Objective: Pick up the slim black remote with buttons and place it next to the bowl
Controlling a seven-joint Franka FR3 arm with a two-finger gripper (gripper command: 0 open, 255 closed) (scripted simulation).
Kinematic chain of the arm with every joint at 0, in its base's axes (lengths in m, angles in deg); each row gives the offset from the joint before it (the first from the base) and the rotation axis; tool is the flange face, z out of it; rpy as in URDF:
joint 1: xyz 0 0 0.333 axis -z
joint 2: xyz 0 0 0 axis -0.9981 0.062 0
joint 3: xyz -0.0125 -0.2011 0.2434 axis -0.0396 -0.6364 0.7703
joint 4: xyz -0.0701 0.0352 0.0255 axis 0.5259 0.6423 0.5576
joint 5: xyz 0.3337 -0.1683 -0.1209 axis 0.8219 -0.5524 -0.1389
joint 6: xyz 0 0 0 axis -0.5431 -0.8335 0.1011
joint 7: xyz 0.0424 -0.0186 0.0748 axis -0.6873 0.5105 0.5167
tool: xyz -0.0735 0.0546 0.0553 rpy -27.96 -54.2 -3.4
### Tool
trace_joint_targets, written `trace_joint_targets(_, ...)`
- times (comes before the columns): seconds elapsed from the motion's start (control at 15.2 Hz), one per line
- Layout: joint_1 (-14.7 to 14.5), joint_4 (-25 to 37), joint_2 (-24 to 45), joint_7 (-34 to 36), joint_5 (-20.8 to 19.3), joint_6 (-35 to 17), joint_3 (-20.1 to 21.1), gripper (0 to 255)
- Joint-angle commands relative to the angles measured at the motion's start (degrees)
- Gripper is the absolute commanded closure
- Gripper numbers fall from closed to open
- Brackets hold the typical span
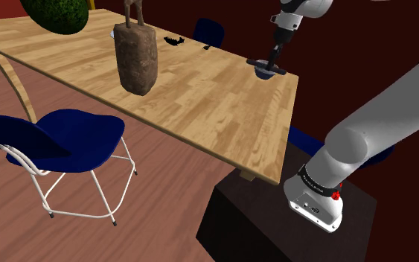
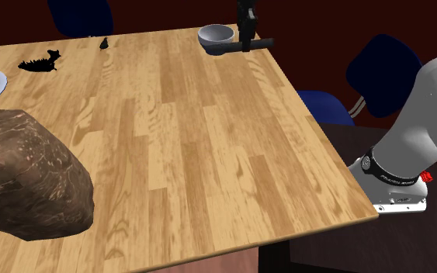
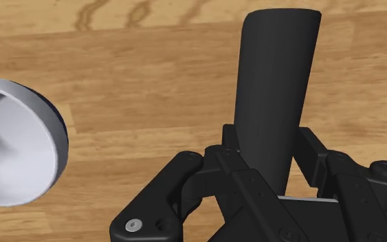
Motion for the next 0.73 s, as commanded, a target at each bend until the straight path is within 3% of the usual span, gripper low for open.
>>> trace_joint_targets(0.0, 1.26, 0.13, 0.03, -2.82, -0.5, 0.15, -1.68, 255)
trace_joint_targets(0.66, 7.06, 5.63, 5.61, -17.08, -0.39, 0.66, -9.88, 255)
